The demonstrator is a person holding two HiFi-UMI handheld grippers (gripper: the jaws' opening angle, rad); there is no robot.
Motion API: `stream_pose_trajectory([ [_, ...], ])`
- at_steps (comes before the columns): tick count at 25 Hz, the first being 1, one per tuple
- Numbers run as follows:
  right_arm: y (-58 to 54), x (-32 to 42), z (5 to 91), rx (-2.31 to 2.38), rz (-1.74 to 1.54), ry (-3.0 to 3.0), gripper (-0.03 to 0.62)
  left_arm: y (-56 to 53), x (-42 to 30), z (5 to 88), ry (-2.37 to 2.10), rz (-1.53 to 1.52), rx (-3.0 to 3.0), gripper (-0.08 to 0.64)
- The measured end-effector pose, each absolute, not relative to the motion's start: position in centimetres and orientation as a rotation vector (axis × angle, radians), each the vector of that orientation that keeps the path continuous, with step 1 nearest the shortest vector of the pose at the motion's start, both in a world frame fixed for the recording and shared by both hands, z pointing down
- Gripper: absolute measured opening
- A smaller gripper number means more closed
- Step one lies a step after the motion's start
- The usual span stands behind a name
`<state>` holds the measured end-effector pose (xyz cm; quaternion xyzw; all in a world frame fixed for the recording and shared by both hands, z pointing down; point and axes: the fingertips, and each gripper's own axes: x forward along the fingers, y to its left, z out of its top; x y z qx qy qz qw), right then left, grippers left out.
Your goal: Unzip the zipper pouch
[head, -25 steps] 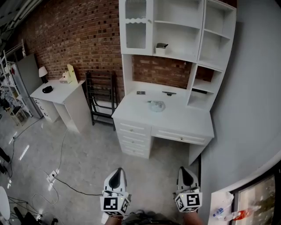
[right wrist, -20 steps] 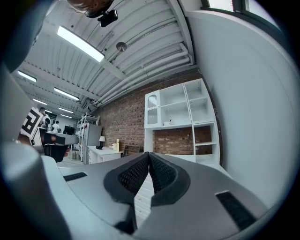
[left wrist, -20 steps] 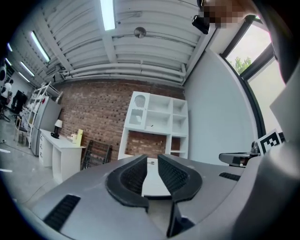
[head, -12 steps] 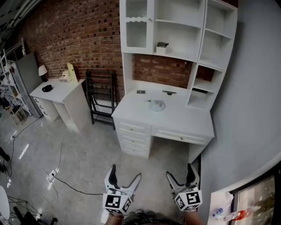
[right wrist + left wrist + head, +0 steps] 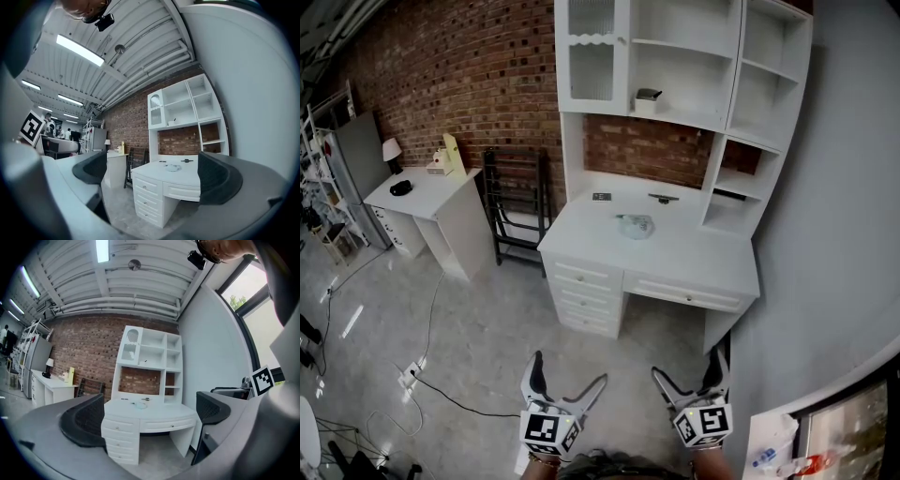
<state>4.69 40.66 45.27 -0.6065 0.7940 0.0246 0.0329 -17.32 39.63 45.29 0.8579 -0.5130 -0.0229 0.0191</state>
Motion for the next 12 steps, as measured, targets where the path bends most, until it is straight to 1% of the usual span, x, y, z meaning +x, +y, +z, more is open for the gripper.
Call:
stream_pose_trajectory([
  [12,38.1,6.0,45.7,-1.78,0.118,2.552,0.574,37.2,-14.6,45.2,-1.584,-0.12,2.644,0.571],
])
